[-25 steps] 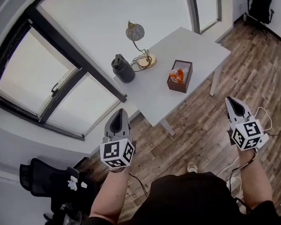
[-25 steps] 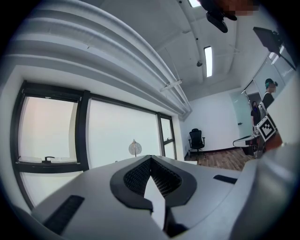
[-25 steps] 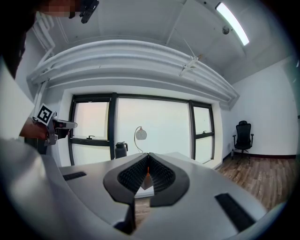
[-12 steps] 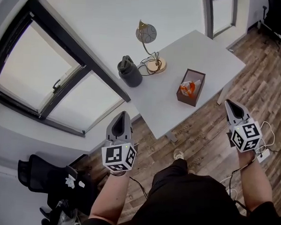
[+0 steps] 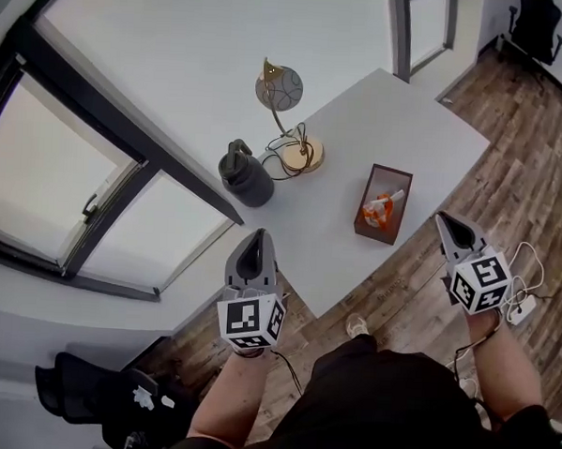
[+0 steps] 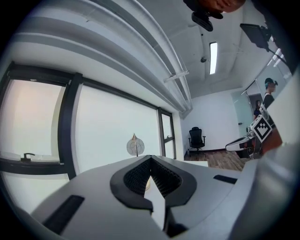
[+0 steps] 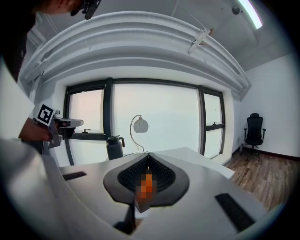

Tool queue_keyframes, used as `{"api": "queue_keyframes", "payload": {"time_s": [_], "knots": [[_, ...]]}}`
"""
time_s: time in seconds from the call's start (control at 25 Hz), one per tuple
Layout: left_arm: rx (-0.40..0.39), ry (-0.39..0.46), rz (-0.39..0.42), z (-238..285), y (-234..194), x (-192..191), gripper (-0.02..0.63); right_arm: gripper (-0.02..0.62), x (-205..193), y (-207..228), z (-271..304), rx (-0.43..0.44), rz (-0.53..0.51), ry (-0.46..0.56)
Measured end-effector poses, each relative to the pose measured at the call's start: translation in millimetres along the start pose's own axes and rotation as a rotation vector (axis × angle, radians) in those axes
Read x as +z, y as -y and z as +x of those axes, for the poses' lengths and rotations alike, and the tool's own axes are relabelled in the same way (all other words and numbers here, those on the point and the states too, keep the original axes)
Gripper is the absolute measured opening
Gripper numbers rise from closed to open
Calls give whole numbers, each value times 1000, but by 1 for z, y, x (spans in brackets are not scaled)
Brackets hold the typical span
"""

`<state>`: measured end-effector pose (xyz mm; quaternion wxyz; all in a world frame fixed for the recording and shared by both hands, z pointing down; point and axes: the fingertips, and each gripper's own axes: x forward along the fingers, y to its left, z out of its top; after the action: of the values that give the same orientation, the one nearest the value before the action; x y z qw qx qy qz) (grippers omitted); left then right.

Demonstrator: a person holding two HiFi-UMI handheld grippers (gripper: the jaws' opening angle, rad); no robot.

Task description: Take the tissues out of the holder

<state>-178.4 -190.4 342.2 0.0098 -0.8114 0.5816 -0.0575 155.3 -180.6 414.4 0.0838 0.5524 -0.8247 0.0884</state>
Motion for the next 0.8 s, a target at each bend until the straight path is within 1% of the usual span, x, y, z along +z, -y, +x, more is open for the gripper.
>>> {"api": "queue_keyframes", "payload": {"time_s": [0.12, 0.24, 0.36, 0.44, 0.6, 0.72, 0.8], "knots": [[-24, -23, -25, 23, -9, -12, 5, 5, 1, -1, 21, -20, -5, -7], [-53, -67, -50, 44, -13, -31, 5, 5, 0, -3, 35, -49, -10, -5], [-82, -113, -70, 63, -10, -50, 5, 6, -6, -8, 49, -37, -10, -33], [-101, -124, -74, 75, -7, -56, 5, 5, -7, -9, 55, -32, -17, -38], [-120, -128, -78, 92, 1, -65, 5, 6, -16, -14, 58, 0, -53, -48], [-116, -134, -81, 98, 7, -74, 5, 5, -27, -17, 67, 37, -25, -81], [-112, -133, -73, 100, 9, -78, 5, 6, -27, -22, 76, 72, -18, -68]]}}
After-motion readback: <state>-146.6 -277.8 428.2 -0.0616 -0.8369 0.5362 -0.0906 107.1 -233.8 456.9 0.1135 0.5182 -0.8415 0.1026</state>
